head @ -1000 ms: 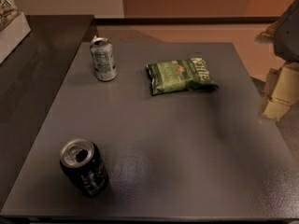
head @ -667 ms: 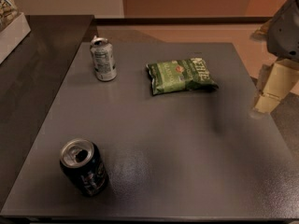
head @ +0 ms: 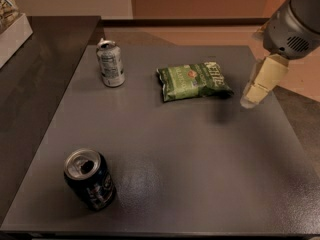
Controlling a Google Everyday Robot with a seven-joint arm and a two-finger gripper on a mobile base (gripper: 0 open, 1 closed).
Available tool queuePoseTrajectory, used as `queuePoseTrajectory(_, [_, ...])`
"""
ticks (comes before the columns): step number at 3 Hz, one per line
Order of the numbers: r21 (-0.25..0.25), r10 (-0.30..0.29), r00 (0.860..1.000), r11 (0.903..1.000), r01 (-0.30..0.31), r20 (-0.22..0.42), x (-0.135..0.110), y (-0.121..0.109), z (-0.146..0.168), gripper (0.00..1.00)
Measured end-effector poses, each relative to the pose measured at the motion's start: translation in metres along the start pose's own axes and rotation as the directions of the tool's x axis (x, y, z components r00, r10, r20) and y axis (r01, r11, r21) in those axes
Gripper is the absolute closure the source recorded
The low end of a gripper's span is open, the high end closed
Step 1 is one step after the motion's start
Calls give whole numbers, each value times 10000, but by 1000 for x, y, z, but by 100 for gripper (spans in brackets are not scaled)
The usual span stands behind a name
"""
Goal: Move green jalapeno chip bag near pepsi can
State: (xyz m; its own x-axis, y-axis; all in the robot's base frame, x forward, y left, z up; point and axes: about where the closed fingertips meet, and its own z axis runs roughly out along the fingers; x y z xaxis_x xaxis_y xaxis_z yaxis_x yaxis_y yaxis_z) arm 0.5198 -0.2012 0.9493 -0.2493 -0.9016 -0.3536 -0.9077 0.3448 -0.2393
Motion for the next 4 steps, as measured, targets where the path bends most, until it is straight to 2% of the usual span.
queuePoseTrajectory(1, [-88,150,9985,9999,-146,534,-9,-18,27,0])
queuePoseTrajectory(2, [-261,59,9959,9997,-35,902,-23,-27,56,0])
queuePoseTrajectory(4, [-611,-167,9950,9979,228,985,-50,-41,114,0])
